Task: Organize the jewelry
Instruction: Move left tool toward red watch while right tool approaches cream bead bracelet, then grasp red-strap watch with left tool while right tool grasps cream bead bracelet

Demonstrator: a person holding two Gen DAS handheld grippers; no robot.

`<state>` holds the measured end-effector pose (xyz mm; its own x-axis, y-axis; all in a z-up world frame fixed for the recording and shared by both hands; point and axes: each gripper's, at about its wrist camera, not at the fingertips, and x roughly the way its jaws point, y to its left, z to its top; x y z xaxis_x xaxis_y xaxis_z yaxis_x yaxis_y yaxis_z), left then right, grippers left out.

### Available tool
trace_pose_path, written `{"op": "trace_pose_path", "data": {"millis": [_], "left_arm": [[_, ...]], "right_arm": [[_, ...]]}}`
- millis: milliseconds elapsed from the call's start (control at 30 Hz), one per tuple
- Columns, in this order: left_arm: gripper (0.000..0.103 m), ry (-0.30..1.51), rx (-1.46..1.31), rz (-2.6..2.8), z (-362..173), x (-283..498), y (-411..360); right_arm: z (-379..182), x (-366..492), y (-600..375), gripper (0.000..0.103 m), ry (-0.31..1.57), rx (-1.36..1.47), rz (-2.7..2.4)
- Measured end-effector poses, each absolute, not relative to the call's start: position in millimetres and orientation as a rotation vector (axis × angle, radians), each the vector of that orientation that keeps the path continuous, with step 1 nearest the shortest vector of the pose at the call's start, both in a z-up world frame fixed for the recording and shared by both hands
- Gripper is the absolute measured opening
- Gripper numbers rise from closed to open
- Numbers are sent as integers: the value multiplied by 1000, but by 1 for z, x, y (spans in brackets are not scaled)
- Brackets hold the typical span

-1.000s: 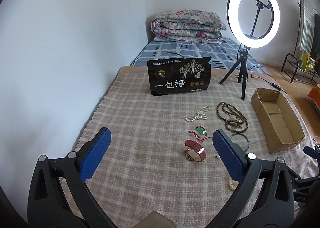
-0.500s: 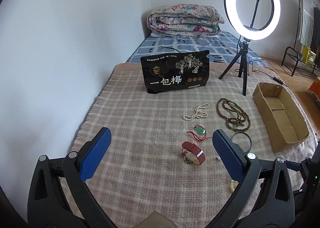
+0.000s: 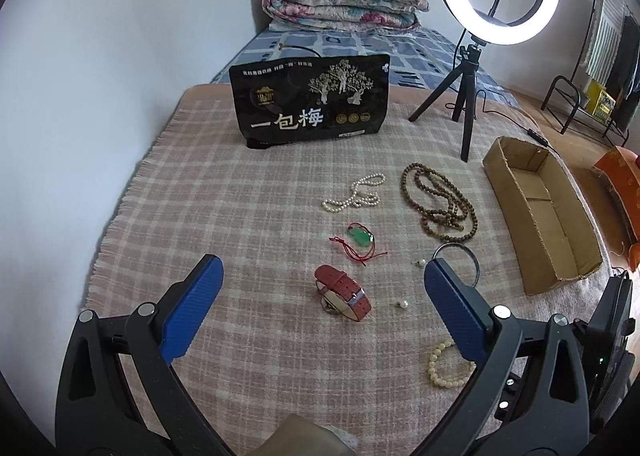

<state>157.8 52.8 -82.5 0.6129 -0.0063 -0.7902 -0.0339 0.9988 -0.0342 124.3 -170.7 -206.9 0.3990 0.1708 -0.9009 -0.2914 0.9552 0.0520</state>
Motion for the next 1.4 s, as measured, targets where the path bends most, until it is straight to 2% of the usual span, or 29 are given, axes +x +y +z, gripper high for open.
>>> {"op": "trace_pose_path", "data": {"millis": [233,467,767,833,900,1000,1133,1300,1400], "left_arm": [[102,1002,-119,9,-101,181,56],[83,1125,-189,-8,-131,197,63],[82,1211,-198,12,-166,213,63],[78,1228,-196,15,-174,217,64],[70,1252,-202,22,-182,221,66],[65,1276,-201,33,-193,224,68],[51,1291,-222,34,-199,225,73],[20,1279,-196,46,-198,222,72],[20,1272,-194,43,-195,220,72]], "right_arm": [[-211,129,-168,70,1142,-119,304],[-219,130,-164,58,1174,-99,349],[-228,136,-152,51,1179,-127,367],[-228,138,-150,47,1176,-125,369],[-228,139,-148,45,1174,-139,367],[-229,137,-142,40,1165,-185,366],[-227,133,-134,29,1149,-233,384],[-227,130,-131,14,1138,-254,402],[-225,131,-130,8,1137,-244,409]]}}
